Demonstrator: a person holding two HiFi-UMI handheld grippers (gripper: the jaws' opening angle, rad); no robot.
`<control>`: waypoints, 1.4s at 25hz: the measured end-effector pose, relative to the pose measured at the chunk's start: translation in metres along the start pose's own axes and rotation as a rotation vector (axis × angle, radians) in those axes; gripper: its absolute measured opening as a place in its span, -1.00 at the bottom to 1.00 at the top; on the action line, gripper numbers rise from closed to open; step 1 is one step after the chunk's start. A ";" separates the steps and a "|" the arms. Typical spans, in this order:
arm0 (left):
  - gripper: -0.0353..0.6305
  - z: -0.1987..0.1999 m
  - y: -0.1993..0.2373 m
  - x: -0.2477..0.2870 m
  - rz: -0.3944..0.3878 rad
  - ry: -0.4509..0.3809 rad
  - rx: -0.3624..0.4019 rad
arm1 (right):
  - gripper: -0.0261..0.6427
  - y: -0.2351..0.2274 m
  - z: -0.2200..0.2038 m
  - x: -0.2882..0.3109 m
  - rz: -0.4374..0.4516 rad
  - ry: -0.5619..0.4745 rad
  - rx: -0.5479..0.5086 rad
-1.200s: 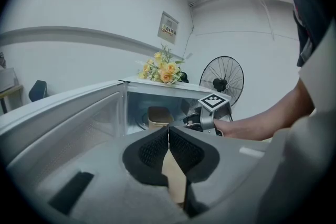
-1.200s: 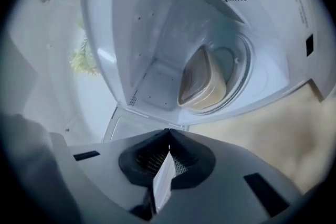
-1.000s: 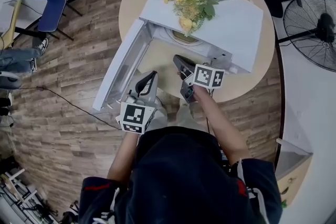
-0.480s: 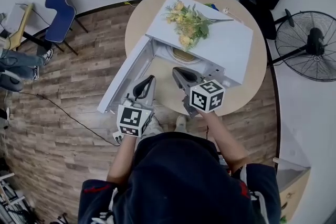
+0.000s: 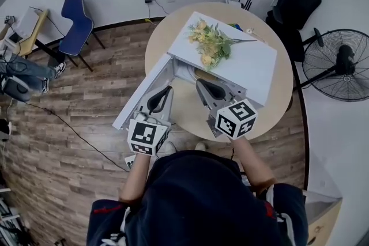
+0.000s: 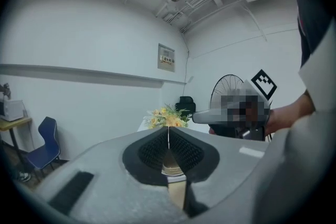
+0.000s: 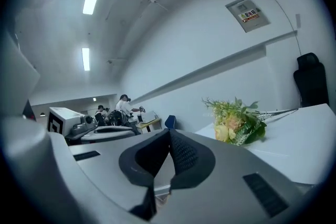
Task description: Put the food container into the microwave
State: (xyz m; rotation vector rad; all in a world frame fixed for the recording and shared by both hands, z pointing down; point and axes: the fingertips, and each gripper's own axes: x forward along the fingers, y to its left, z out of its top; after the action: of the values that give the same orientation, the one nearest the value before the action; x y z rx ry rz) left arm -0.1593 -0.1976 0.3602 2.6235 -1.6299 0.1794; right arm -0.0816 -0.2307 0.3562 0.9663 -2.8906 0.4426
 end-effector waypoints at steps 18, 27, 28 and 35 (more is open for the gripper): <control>-0.84 0.033 -0.003 -0.018 0.029 -0.072 0.048 | -0.89 0.007 0.030 -0.011 -0.021 -0.115 -0.039; -0.84 0.031 -0.002 -0.022 0.047 -0.062 0.061 | -0.89 0.007 0.028 -0.010 -0.028 -0.114 -0.035; -0.84 0.032 -0.001 -0.023 0.049 -0.065 0.060 | -0.89 0.007 0.028 -0.009 -0.029 -0.114 -0.035; -0.84 0.034 0.003 -0.026 0.056 -0.082 0.061 | -0.89 0.004 0.027 -0.009 -0.041 -0.111 -0.032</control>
State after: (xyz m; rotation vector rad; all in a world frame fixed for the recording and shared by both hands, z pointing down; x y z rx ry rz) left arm -0.1707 -0.1791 0.3232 2.6648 -1.7522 0.1270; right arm -0.0764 -0.2301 0.3283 1.0760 -2.9593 0.3489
